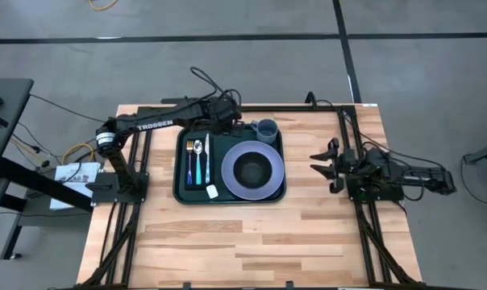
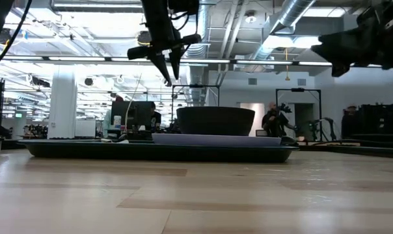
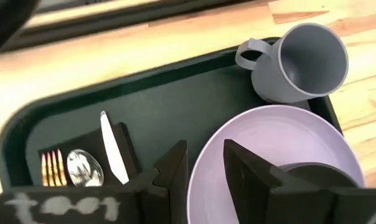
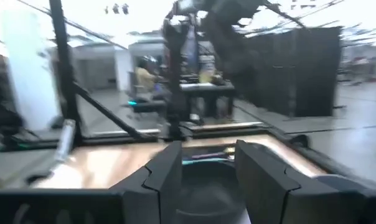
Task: Set up tray
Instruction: Return to Home Position
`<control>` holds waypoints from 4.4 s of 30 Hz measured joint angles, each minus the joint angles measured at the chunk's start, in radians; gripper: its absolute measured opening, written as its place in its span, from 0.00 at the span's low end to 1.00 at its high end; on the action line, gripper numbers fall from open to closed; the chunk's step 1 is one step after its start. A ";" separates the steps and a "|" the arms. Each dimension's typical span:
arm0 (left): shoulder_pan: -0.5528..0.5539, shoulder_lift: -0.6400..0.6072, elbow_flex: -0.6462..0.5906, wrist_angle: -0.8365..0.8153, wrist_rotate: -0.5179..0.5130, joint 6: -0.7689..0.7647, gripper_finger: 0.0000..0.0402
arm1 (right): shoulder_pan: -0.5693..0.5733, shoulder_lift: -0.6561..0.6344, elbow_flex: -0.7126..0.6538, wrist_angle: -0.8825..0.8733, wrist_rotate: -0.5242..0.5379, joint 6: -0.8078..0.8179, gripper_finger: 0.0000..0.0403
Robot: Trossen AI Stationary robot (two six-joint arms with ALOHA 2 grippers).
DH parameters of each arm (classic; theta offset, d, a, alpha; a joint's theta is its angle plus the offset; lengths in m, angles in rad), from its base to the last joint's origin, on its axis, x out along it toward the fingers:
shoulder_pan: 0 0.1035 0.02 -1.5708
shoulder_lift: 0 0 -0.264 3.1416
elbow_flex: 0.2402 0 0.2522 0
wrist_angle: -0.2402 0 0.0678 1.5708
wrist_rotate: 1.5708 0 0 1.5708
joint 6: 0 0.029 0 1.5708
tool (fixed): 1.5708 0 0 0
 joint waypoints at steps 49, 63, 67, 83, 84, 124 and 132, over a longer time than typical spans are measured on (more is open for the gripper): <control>-0.268 -1.009 -0.935 0.706 0.306 0.659 0.23 | 0.000 0.147 -0.001 -0.128 0.045 0.018 0.34; -0.268 -1.504 -1.332 0.954 0.298 0.688 0.23 | 0.000 0.147 -0.001 -0.128 0.045 0.018 0.34; -0.268 -1.558 -1.409 1.027 0.298 0.688 0.23 | 0.000 0.147 -0.001 -0.128 0.045 0.018 0.34; -0.268 -1.689 -1.610 1.232 0.301 0.770 0.23 | 0.000 0.147 -0.001 -0.128 0.045 0.018 0.34; -0.268 -1.699 -1.620 1.233 0.301 0.772 0.23 | 0.000 0.147 -0.001 -0.128 0.045 0.018 0.34; -0.268 -1.738 -1.640 1.070 0.298 0.870 0.23 | 0.000 0.147 -0.001 -0.128 0.045 0.018 0.34; -0.268 -1.738 -1.640 1.069 0.298 0.870 0.23 | 0.000 0.147 -0.001 -0.128 0.045 0.018 0.34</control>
